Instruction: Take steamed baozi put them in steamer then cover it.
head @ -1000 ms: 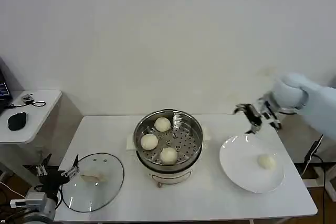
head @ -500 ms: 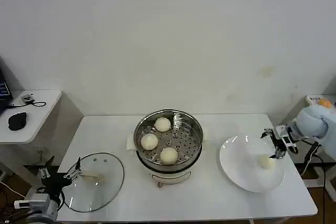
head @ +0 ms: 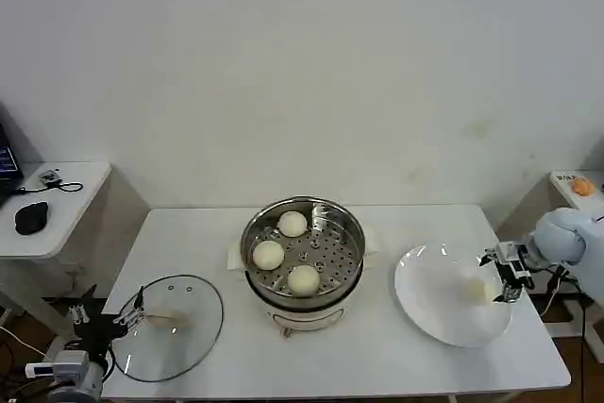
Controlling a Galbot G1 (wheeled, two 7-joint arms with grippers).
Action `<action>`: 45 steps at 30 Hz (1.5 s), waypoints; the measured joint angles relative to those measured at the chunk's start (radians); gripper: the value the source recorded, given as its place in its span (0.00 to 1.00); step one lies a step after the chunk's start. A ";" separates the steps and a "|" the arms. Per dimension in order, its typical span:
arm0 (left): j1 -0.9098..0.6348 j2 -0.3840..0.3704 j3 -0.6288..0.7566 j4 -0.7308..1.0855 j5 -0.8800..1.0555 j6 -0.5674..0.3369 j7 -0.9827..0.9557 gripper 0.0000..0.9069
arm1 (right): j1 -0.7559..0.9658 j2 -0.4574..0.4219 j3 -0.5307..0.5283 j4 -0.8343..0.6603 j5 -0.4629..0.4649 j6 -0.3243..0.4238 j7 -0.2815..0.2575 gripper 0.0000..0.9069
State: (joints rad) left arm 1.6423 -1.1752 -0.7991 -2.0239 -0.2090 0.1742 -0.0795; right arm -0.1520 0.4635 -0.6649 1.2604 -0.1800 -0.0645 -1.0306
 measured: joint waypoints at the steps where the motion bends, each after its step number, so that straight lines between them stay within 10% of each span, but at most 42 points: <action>1: -0.001 0.000 0.000 0.000 0.000 0.000 0.000 1.00 | -0.005 0.005 0.004 -0.007 -0.004 0.000 0.002 1.00; 21: -0.002 -0.004 0.000 -0.001 0.004 0.002 0.000 1.00 | -0.053 0.108 0.050 -0.125 -0.055 -0.011 0.018 0.67; 45: -0.009 0.002 0.006 -0.023 0.004 0.007 0.000 1.00 | 0.174 0.052 -0.088 0.003 0.062 -0.077 -0.020 0.66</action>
State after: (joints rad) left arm 1.6329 -1.1735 -0.7927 -2.0466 -0.2050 0.1812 -0.0798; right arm 0.0224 0.5156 -0.7525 1.2633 -0.1179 -0.1412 -1.0509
